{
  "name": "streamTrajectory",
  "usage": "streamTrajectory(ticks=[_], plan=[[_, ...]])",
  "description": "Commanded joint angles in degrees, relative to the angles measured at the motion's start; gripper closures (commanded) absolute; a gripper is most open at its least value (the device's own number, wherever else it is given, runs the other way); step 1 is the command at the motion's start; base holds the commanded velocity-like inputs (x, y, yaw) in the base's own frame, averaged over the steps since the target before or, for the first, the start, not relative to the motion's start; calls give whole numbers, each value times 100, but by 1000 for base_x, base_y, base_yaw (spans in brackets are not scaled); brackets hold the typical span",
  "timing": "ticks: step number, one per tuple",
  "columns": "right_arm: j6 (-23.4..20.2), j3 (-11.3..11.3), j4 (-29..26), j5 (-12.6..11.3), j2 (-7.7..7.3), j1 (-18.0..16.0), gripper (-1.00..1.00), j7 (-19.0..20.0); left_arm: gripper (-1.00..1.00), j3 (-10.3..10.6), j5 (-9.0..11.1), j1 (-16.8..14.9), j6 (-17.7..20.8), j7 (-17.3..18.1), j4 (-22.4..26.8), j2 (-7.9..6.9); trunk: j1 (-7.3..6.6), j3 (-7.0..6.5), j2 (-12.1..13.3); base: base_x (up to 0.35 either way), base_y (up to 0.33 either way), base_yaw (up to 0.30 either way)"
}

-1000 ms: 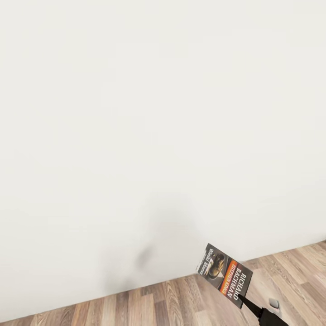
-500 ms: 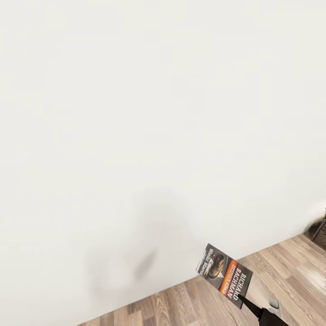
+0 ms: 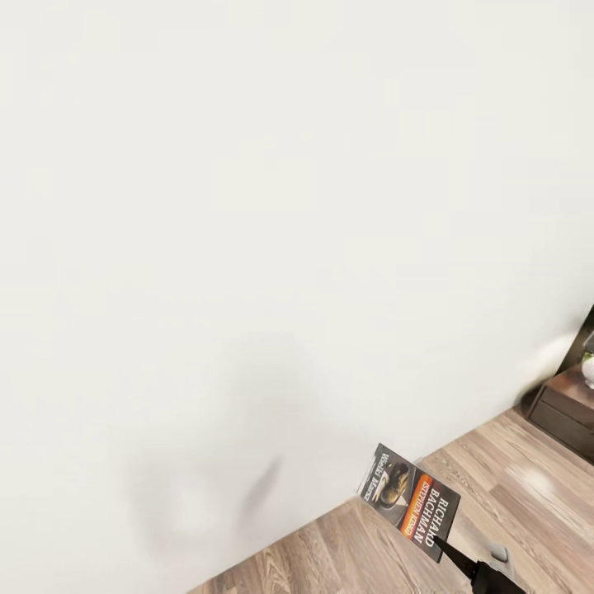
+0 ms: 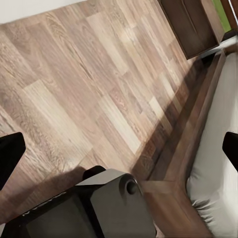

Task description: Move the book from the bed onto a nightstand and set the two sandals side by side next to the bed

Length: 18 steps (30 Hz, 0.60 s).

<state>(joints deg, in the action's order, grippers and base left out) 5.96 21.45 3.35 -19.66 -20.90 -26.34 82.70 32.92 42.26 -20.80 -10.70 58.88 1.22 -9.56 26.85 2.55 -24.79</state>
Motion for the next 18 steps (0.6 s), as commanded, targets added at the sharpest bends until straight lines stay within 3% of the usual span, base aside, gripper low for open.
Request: streamTrajectory(ticks=[1,14,18], plan=[[65,2,26,-29,-2,-17,100,14,-100,48,36,-3,-38,7,1,-2,4,13,-13,2,0,-282],[64,2,26,-29,-2,-17,100,13,-100,48,36,-3,-38,9,1,-2,4,13,-13,5,0,-283],[63,0,26,-29,-2,-17,100,14,-100,48,36,-3,-38,8,1,-2,4,13,-13,246,0,-230]])
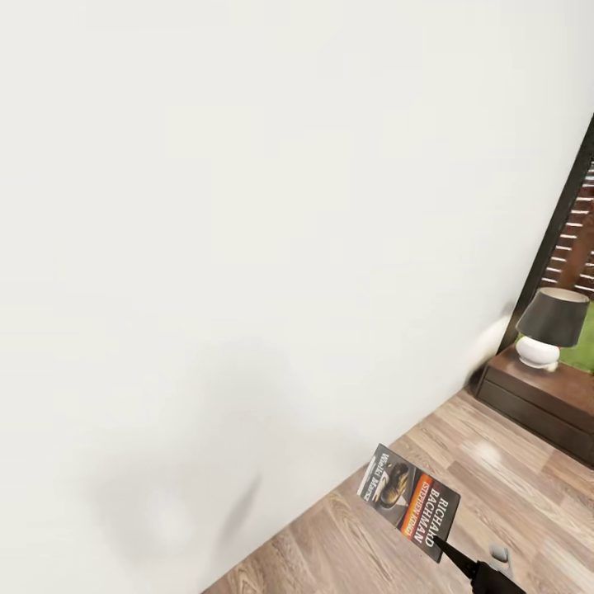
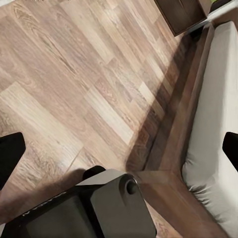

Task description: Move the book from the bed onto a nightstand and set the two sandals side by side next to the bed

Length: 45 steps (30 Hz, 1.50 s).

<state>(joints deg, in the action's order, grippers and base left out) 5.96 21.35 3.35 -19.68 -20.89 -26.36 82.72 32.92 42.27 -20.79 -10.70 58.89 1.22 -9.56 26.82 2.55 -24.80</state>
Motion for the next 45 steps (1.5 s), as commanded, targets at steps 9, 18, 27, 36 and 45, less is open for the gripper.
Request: streamTrajectory(ticks=[9,18,27,36,45], plan=[[65,13,25,-27,-2,-15,100,9,-100,48,36,-4,-37,8,1,-2,6,13,-12,165,0,-161],[64,12,25,-27,-2,-17,100,9,-100,48,36,-4,-37,7,1,-2,6,13,-12,4,0,-241],[65,15,25,-27,-2,-13,100,7,-100,48,36,-4,-37,8,1,-2,6,13,-12,0,0,-282],[63,14,25,-27,-2,-17,100,7,-100,48,36,-4,-37,2,1,-2,6,13,-12,0,0,-283],[64,9,25,-27,-2,-15,100,7,-100,48,36,-4,-37,4,1,-2,6,13,-12,1,0,-283]])
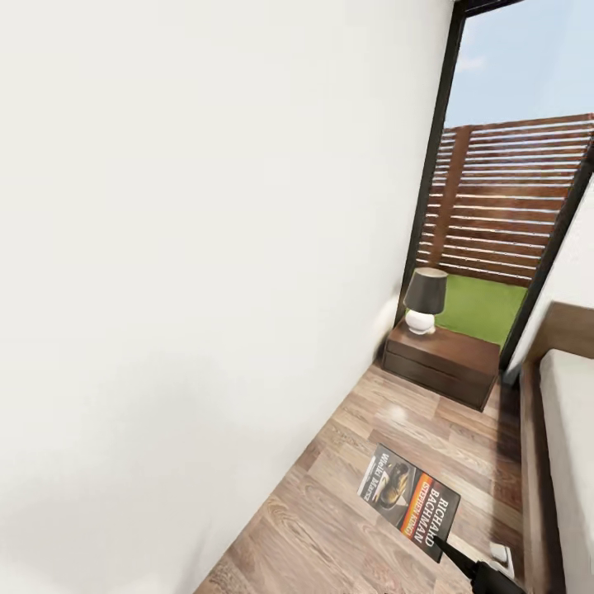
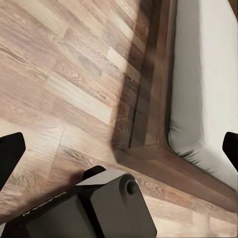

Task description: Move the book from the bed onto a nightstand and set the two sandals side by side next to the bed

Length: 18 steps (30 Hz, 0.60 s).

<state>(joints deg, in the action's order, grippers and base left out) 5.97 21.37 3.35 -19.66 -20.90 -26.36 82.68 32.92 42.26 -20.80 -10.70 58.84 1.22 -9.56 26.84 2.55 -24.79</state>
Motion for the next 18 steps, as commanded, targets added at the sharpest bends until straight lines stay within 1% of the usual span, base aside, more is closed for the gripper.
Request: streamTrajectory(ticks=[1,5,11,15,18], plan=[[64,7,26,-29,-2,-16,100,12,-100,48,36,-3,-38,7,1,-2,4,13,-13,59,0,-282],[64,8,26,-29,-2,-11,100,12,-100,48,36,-3,-38,10,1,-2,4,13,-13,166,0,-283],[64,8,26,-29,-2,-12,100,12,-100,50,36,-3,-38,8,3,-2,4,13,-13,301,0,-250],[62,8,26,-29,-2,-13,100,12,-100,48,36,-3,-38,8,2,-2,4,13,-13,322,0,-169],[63,8,26,-29,-2,-14,100,12,-100,48,36,-3,-38,8,1,-2,4,13,-13,324,0,-88]])
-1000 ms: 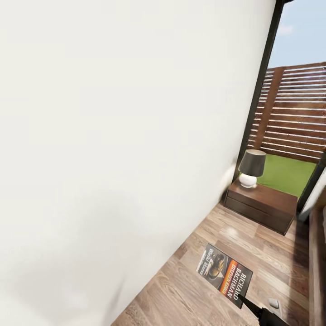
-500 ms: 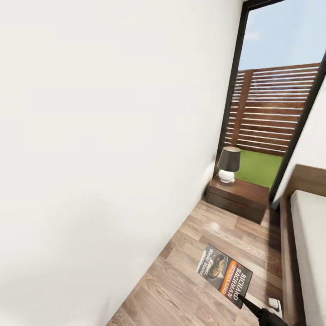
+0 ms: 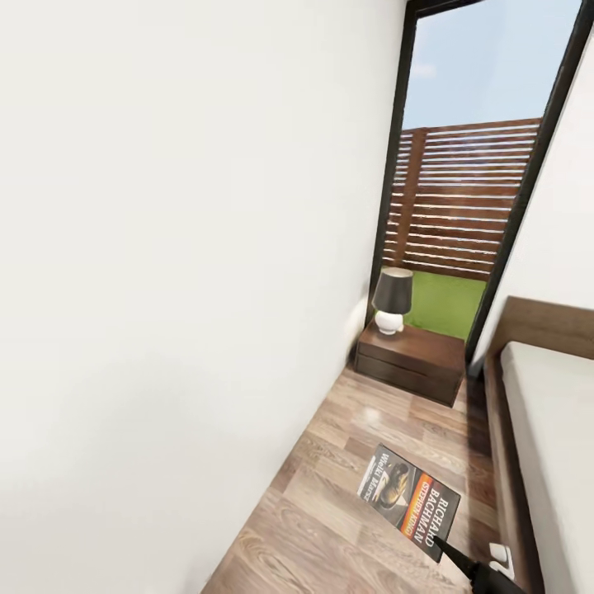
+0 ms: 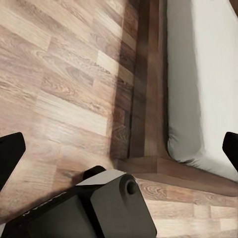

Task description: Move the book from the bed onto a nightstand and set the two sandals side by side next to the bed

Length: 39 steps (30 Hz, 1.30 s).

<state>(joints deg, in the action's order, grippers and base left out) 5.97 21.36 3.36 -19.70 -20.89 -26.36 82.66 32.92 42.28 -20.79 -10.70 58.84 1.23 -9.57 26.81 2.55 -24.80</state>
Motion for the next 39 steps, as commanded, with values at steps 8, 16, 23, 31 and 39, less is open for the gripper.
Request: streamTrajectory(ticks=[8,16,23,31,39], plan=[[63,10,24,-25,-3,-14,100,13,-100,49,35,-4,-37,6,0,-1,7,13,-12,324,0,-11],[67,13,25,-25,-3,-15,100,13,-100,48,35,-4,-37,5,0,-1,7,13,-12,166,0,-65],[66,12,25,-25,-3,-13,100,13,-100,48,35,-4,-37,4,0,-1,7,13,-12,7,0,-266],[67,12,25,-25,-3,-14,100,11,-100,48,35,-4,-37,4,0,-1,7,13,-12,0,0,-281],[67,13,24,-25,-3,-16,100,9,-100,48,35,-4,-37,4,0,-1,7,13,-12,0,0,-282]])
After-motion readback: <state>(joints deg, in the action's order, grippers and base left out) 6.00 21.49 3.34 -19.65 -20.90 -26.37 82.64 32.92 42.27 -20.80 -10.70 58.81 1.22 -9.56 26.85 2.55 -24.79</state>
